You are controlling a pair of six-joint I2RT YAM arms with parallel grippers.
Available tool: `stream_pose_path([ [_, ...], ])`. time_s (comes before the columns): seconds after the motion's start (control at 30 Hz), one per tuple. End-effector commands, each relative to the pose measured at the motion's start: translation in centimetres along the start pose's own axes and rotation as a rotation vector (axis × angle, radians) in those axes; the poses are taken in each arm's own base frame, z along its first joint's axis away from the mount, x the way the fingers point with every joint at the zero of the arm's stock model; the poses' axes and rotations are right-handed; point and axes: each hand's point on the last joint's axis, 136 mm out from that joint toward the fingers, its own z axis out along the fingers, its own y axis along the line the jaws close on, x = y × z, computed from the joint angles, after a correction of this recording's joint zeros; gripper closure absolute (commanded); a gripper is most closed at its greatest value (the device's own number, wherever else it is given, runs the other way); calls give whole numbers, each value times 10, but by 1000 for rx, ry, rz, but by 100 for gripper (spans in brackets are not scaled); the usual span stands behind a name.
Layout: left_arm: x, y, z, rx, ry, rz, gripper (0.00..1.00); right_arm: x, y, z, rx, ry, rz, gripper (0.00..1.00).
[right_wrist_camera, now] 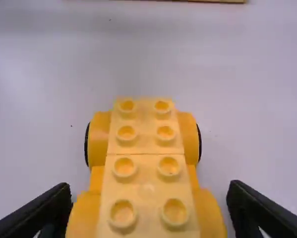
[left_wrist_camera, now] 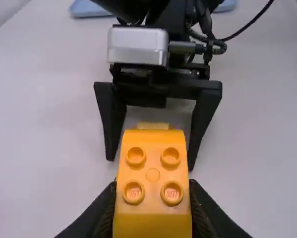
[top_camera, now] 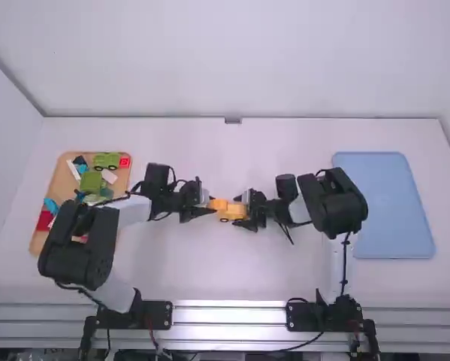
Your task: Assemble lego blocks to make yellow taxi
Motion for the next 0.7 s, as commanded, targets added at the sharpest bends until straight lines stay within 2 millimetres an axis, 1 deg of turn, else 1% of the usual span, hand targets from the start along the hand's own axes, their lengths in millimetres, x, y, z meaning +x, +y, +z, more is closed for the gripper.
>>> stream_pose_path([
  [0.0,2,1,6,15,-13,-66,89,0,1,1,-14,-13,-10,21],
  [0.07,2,1,8,21,-22,-67,90,0,0,2,-15,-13,-10,27],
  [0.1,4,1,10,21,-22,-65,92,0,0,1,-14,-13,-10,33],
  [0.13,4,2,10,19,-22,-64,92,0,0,1,-14,-13,-10,36],
  [0.17,6,3,10,17,-23,-63,93,0,0,1,-13,-13,-10,45],
  [0.23,6,1,12,22,-22,-64,94,1,0,1,-12,-9,-8,55],
  [0.3,6,-1,15,32,-22,-63,94,1,1,1,-14,-9,-4,61],
  [0.53,6,-9,29,64,-27,-35,98,5,4,2,-33,6,6,64],
  [0.67,10,-5,35,62,-30,-52,98,4,7,5,-52,8,8,65],
])
